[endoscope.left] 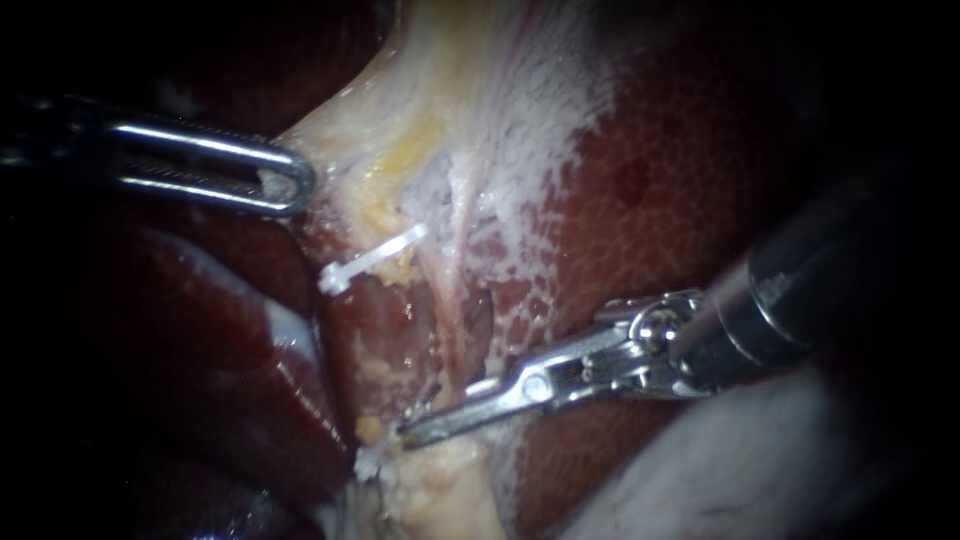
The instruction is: Going back first clip right tube
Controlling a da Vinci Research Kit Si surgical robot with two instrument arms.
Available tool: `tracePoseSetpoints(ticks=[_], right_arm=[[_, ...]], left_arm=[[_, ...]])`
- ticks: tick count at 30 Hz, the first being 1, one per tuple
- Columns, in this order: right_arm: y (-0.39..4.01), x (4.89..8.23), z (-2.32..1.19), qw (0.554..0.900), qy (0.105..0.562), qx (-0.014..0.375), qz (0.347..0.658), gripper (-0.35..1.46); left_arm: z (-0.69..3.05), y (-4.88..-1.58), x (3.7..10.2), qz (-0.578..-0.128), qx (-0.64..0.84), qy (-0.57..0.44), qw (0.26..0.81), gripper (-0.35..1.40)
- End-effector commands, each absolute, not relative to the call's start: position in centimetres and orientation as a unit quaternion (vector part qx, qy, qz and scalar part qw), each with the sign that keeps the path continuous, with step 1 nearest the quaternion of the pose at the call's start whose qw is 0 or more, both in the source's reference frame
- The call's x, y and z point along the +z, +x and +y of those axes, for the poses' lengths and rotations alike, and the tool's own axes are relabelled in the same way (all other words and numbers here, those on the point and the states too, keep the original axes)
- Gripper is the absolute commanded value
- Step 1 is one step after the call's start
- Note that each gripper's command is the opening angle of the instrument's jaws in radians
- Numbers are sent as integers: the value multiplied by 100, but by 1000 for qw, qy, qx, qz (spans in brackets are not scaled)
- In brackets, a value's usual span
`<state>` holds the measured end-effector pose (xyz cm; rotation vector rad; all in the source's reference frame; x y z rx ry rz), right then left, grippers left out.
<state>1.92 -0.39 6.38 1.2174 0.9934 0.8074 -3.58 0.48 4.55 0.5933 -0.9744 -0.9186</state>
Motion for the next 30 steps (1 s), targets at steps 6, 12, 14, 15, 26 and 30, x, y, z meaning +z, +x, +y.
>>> tracePoseSetpoints(ticks=[6, 12, 14, 15, 26, 30], right_arm=[[188, 633, -34, 674, 460, 308, 489, 58], [180, 633, -35, 696, 403, 295, 516, 59], [178, 633, -35, 698, 397, 292, 519, 60], [177, 633, -35, 698, 399, 292, 518, 60], [178, 635, -39, 698, 401, 286, 520, 60], [183, 639, -45, 698, 412, 273, 518, 60]], left_arm=[[48, -359, 455, -445, -419, 271, 744, -35], [48, -359, 454, -445, -419, 271, 744, -35], [48, -359, 454, -445, -419, 271, 744, -35], [48, -359, 454, -445, -419, 271, 744, -35], [48, -359, 455, -445, -419, 270, 744, -35], [47, -359, 455, -445, -419, 270, 744, -35]])
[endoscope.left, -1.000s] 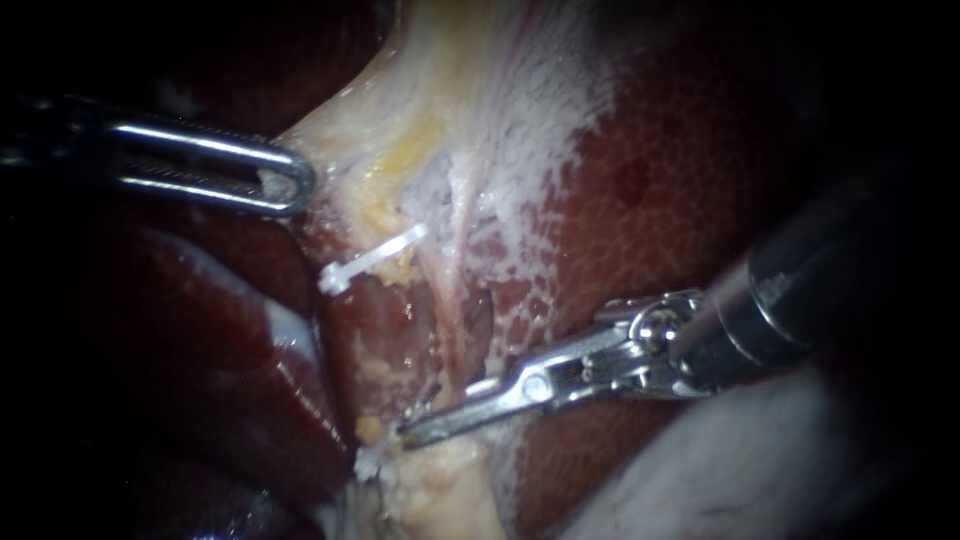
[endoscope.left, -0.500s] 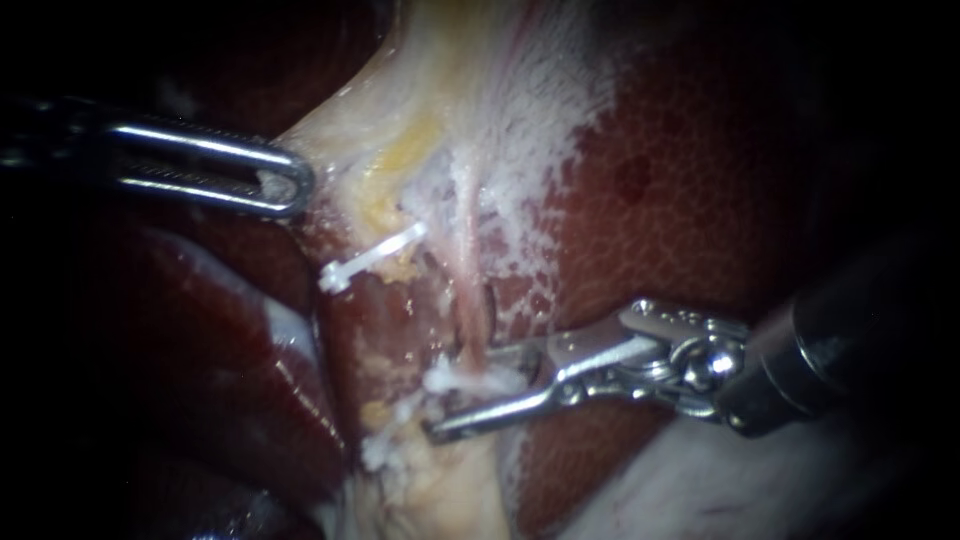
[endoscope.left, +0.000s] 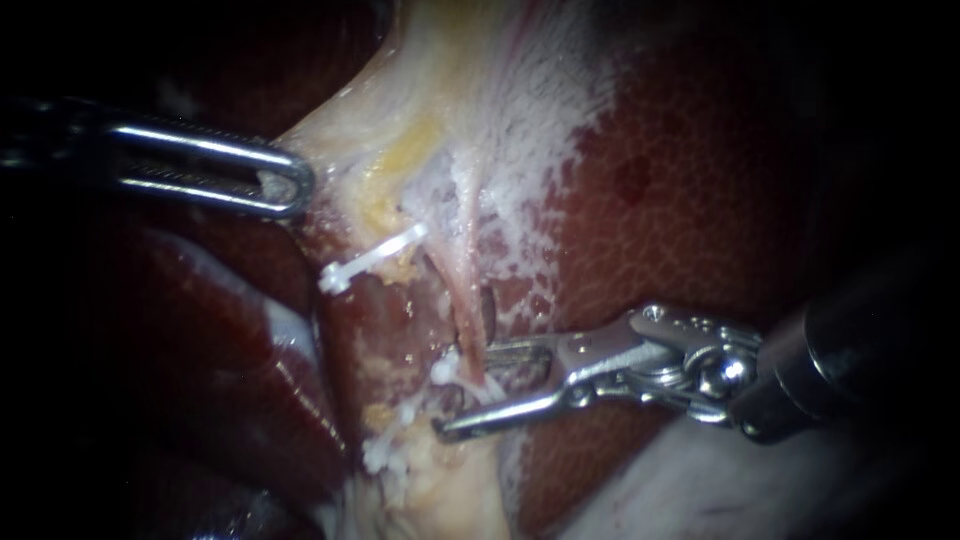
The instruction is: Going back first clip right tube
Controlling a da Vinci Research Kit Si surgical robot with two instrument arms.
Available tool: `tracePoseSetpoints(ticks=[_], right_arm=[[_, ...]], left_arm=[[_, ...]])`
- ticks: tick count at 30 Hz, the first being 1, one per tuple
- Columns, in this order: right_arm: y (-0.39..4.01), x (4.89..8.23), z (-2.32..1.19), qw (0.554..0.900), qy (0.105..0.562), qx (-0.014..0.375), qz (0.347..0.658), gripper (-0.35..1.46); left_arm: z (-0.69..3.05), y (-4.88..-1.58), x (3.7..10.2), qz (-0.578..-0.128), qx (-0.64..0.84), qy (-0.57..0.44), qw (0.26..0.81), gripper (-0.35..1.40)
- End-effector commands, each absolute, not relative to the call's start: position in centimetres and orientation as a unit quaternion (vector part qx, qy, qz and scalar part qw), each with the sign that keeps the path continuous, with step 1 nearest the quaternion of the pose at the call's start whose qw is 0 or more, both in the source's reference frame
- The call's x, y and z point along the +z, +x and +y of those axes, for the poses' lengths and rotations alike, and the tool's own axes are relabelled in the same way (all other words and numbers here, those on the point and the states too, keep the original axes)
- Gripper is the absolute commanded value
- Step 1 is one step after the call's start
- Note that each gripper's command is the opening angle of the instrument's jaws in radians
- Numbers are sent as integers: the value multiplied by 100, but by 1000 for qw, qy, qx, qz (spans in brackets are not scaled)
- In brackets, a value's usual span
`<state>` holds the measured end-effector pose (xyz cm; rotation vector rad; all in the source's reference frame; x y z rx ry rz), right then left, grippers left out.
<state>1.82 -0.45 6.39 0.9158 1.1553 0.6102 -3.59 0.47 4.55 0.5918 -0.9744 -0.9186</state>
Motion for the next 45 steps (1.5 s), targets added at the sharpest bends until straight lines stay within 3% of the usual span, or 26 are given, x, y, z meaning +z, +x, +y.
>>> tracePoseSetpoints(ticks=[1, 10, 19, 31, 45], right_arm=[[185, 641, -49, 698, 418, 266, 516, 60], [202, 658, -81, 702, 441, 227, 512, 60], [208, 670, -69, 712, 424, 199, 523, 60], [214, 684, -50, 730, 381, 101, 558, 60], [195, 687, -46, 733, 366, 86, 566, 60]], left_arm=[[47, -360, 455, -445, -419, 270, 744, -35], [47, -360, 455, -445, -420, 270, 744, -35], [47, -361, 456, -445, -420, 270, 744, -35], [45, -362, 457, -445, -420, 269, 744, -35], [45, -361, 456, -445, -420, 269, 744, -35]])
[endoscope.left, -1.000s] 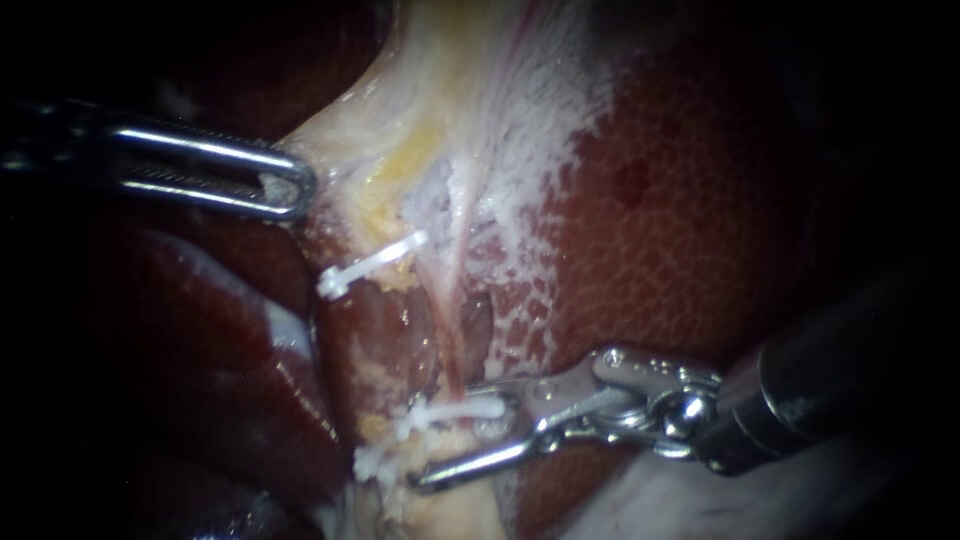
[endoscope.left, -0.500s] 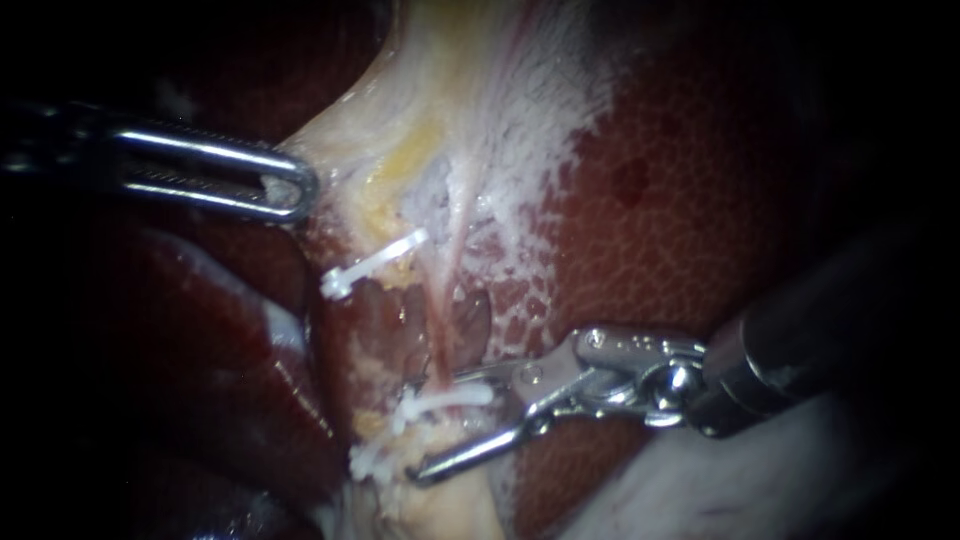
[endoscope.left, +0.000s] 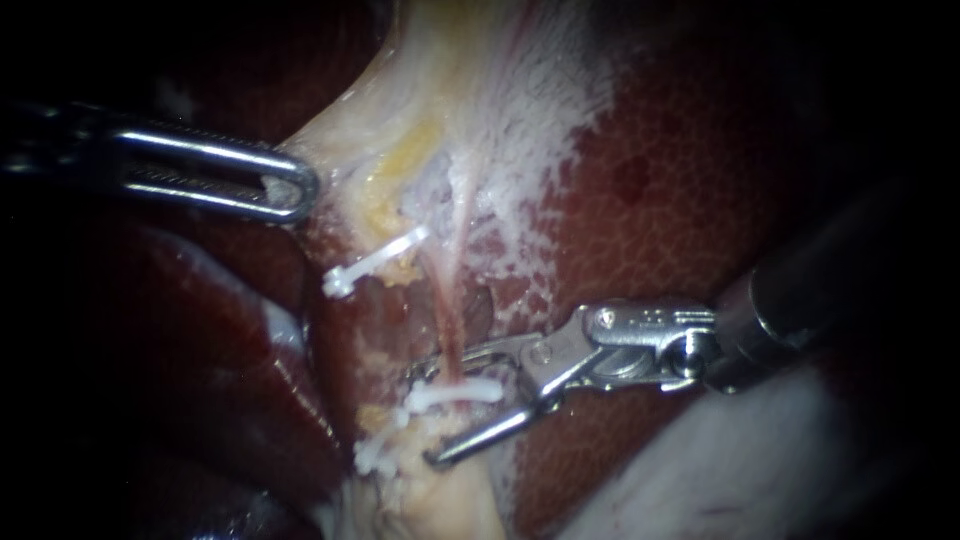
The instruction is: Going back first clip right tube
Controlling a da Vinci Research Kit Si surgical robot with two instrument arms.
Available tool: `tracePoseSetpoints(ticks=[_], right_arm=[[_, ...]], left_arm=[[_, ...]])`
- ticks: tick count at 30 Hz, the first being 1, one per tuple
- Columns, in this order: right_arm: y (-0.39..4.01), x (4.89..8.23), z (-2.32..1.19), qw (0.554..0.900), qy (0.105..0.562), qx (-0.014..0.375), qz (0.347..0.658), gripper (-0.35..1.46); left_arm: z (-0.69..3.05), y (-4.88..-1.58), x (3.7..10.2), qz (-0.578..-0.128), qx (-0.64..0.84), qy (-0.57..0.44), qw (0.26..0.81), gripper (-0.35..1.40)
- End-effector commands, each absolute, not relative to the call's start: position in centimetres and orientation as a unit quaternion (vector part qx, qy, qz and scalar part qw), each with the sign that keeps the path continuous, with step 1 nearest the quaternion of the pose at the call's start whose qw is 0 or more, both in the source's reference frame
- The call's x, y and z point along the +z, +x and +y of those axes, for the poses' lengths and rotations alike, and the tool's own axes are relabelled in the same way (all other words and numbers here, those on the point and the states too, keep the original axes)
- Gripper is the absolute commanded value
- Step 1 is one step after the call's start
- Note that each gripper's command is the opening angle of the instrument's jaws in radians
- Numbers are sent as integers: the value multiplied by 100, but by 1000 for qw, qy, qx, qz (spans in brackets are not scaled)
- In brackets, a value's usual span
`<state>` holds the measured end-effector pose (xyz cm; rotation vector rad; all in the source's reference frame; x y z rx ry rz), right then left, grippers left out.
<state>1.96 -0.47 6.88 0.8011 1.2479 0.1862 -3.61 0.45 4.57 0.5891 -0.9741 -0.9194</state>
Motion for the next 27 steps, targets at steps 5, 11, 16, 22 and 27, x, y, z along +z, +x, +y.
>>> tracePoseSetpoints(ticks=[5, 11, 16, 22, 27], right_arm=[[190, 684, -49, 731, 374, 94, 563, 60], [178, 678, -46, 732, 369, 100, 564, 60], [160, 667, -37, 733, 360, 113, 566, 60], [142, 656, -26, 733, 356, 124, 566, 60], [123, 649, -21, 734, 350, 129, 568, 60]], left_arm=[[45, -361, 456, -445, -420, 269, 744, -35], [45, -361, 456, -445, -420, 269, 744, -35], [43, -362, 458, -445, -420, 267, 744, -35], [41, -363, 460, -445, -420, 267, 745, -35], [37, -365, 464, -446, -417, 269, 745, -35]])
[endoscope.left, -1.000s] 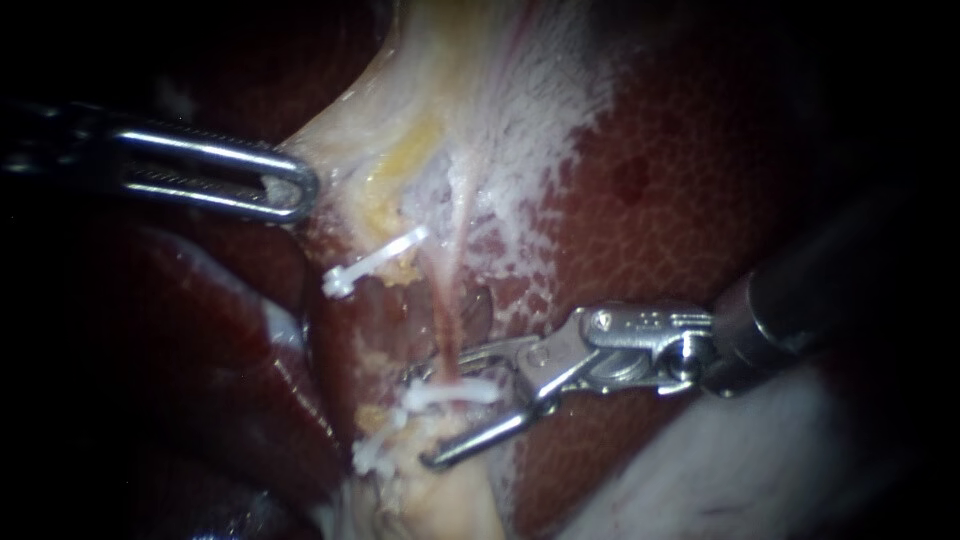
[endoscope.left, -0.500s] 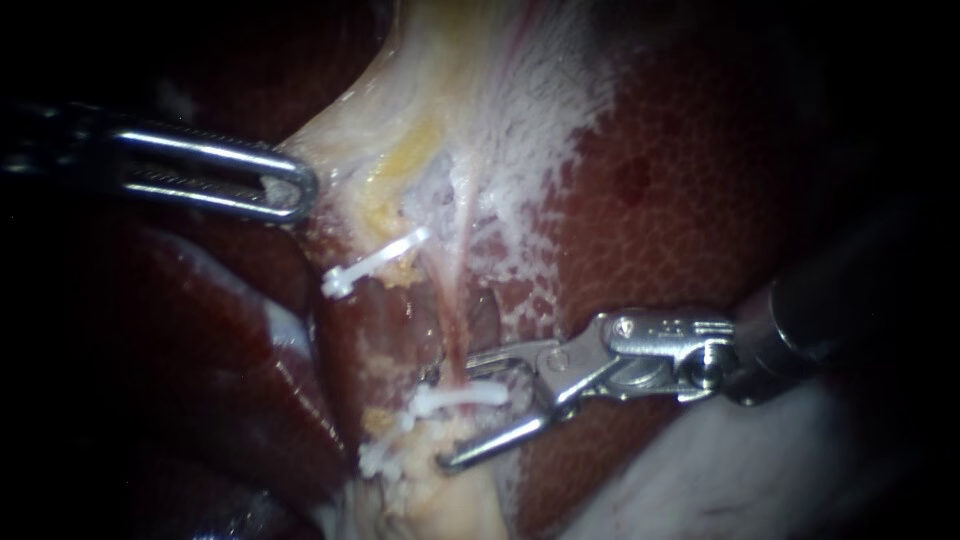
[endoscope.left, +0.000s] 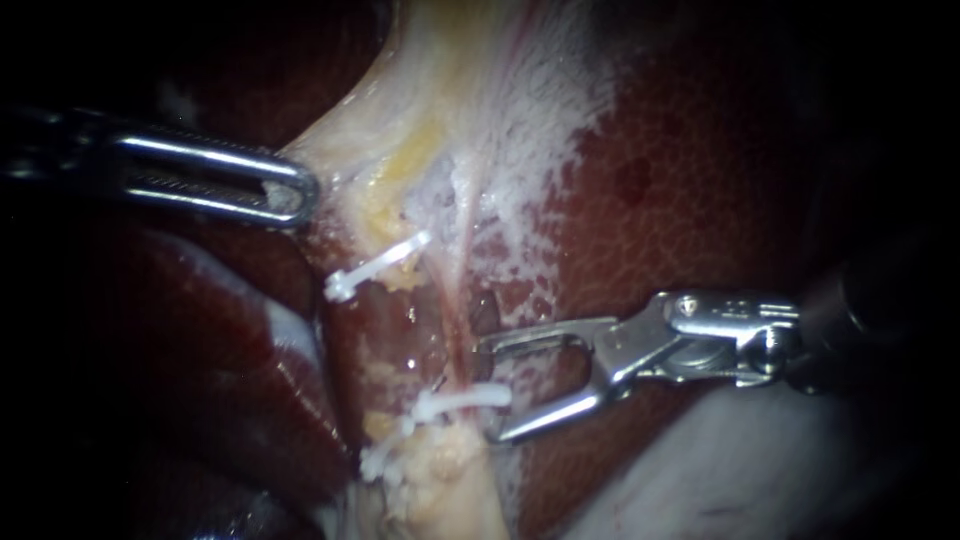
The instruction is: Going back first clip right tube
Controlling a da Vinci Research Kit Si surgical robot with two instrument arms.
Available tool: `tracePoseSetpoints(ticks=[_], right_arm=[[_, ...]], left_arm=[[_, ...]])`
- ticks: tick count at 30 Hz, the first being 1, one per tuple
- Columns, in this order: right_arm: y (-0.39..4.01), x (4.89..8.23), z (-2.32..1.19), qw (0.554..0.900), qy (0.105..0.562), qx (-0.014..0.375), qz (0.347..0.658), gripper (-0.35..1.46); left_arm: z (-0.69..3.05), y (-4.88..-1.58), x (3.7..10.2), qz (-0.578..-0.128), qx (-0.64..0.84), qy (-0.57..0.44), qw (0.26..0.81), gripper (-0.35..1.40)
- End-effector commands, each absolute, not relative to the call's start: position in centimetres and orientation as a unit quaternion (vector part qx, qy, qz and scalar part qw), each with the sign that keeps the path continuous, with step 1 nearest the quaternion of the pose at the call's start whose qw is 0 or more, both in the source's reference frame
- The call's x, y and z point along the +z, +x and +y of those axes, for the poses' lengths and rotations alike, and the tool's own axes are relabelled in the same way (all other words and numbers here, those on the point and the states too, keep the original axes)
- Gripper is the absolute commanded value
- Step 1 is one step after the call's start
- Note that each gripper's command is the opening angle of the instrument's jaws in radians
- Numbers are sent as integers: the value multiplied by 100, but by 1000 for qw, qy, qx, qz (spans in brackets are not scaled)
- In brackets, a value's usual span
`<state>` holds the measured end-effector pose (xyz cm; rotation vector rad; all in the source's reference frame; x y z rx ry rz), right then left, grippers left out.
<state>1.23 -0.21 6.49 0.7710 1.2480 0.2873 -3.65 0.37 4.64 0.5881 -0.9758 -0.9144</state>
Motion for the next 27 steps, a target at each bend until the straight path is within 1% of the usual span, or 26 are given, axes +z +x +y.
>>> tracePoseSetpoints(ticks=[1, 10, 17, 27], right_arm=[[120, 648, -20, 735, 348, 128, 568, 60], [88, 629, 0, 762, 315, 120, 552, 60], [71, 611, 19, 764, 306, 119, 555, 60], [65, 604, 18, 764, 307, 116, 556, 60]], left_arm=[[37, -365, 465, -446, -417, 269, 745, -35], [35, -367, 469, -446, -416, 269, 745, -35], [35, -367, 470, -446, -416, 269, 745, -35], [33, -370, 475, -447, -414, 270, 746, -35]])
